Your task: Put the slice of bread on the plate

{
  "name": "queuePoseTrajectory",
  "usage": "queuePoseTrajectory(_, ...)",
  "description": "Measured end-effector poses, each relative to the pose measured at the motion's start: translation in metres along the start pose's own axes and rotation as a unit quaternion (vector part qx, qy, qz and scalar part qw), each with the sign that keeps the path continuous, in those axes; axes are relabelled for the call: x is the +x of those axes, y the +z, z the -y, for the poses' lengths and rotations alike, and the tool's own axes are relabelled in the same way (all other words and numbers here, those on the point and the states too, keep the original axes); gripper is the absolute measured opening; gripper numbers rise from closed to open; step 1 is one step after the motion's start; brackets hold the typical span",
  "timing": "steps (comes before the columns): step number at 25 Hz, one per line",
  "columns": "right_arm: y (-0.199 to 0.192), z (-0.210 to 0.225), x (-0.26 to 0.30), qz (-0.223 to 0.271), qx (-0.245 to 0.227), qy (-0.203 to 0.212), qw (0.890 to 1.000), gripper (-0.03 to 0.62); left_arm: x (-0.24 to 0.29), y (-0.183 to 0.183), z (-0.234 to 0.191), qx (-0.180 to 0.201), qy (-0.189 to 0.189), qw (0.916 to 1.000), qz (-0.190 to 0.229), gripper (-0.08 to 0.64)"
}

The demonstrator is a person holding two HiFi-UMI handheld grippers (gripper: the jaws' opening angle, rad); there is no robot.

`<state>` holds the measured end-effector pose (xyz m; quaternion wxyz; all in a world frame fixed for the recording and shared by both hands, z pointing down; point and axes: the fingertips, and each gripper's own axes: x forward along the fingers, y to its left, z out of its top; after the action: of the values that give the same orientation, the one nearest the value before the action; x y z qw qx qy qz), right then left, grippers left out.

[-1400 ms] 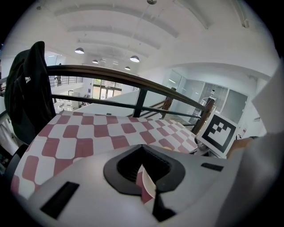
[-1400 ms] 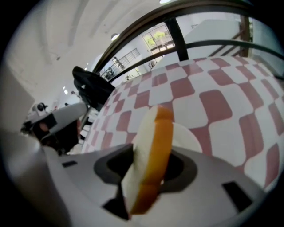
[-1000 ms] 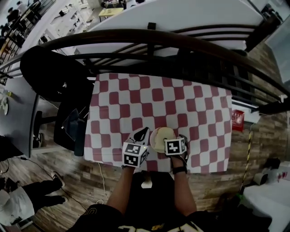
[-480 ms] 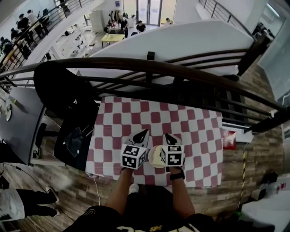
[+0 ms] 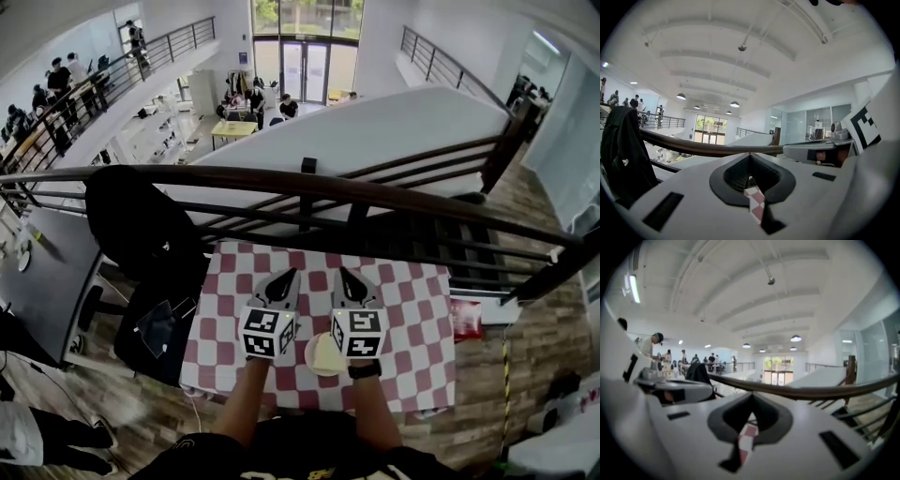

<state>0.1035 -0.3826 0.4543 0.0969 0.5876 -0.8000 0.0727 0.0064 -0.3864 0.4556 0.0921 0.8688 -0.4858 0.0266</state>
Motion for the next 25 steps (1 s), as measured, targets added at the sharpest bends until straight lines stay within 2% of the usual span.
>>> queuePoseTrajectory(2, 0.028, 0.002, -0.011, 0.035, -0.006, -0.003, 0.999, 0.014, -0.004, 0.022, 0.002, 0.007, 0.002, 0.9997, 0.023, 0.018)
queuePoseTrajectory(6, 0.075, -0.001, -0.029, 0.097, -0.028, 0.001, 0.995, 0.014, -0.012, 0.062, 0.007, 0.048, 0.012, 0.9966, 0.066, 0.018)
queuePoseTrajectory(10, 0.092, -0.005, -0.036, 0.113, -0.047, 0.001, 0.992, 0.014, -0.015, 0.079, 0.011, 0.066, 0.013, 0.9939, 0.087, 0.018)
queuePoseTrajectory(15, 0.115, -0.01, -0.047, 0.142, -0.058, 0.008, 0.988, 0.014, -0.018, 0.093, 0.016, 0.068, 0.014, 0.9924, 0.102, 0.018)
queuePoseTrajectory(20, 0.115, -0.003, -0.045, 0.144, -0.051, 0.011, 0.988, 0.014, -0.024, 0.127, 0.026, 0.068, 0.01, 0.9887, 0.133, 0.018)
queuePoseTrajectory(25, 0.098, 0.001, -0.043, 0.127, -0.041, 0.007, 0.991, 0.014, -0.021, 0.106, 0.026, 0.067, 0.018, 0.9915, 0.11, 0.018)
